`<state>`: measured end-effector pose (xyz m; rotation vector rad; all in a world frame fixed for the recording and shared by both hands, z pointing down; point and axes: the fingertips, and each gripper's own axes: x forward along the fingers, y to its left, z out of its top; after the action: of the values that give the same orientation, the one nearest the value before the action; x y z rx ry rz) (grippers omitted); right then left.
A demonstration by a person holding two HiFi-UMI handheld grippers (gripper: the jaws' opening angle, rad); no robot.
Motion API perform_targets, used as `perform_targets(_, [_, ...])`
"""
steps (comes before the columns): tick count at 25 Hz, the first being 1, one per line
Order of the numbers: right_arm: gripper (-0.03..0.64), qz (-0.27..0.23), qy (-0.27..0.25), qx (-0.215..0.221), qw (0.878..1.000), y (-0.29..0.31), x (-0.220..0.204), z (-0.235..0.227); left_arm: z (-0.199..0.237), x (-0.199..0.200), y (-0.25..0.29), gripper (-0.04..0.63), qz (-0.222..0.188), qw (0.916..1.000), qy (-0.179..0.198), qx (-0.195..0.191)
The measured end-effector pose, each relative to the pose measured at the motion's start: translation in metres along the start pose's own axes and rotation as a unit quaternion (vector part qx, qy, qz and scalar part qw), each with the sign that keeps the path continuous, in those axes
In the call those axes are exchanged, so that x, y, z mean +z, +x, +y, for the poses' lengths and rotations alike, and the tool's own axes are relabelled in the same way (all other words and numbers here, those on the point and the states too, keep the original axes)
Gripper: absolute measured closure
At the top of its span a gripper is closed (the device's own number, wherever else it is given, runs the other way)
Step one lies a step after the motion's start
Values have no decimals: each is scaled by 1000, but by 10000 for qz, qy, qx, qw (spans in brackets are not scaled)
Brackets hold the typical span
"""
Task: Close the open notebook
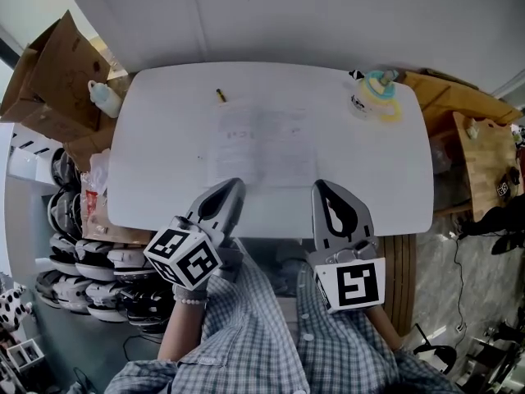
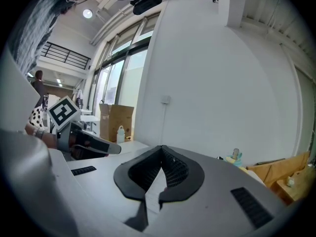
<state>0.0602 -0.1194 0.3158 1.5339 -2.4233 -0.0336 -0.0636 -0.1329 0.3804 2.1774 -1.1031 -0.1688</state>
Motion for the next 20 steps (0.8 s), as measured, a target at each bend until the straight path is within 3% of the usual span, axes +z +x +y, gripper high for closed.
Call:
perform_targets(7, [604, 104, 16, 51, 9999, 2, -8, -5, 35, -20, 5, 597, 73, 9944, -1033, 193])
perform_targets(12, [604, 176, 30, 57, 9998, 0, -13, -10, 54, -38, 11, 597, 202, 9899, -1366, 330])
perform_targets(20, [604, 317, 77, 82, 9994, 0, -23, -15, 75, -51, 15, 597, -2, 9782, -2065, 242])
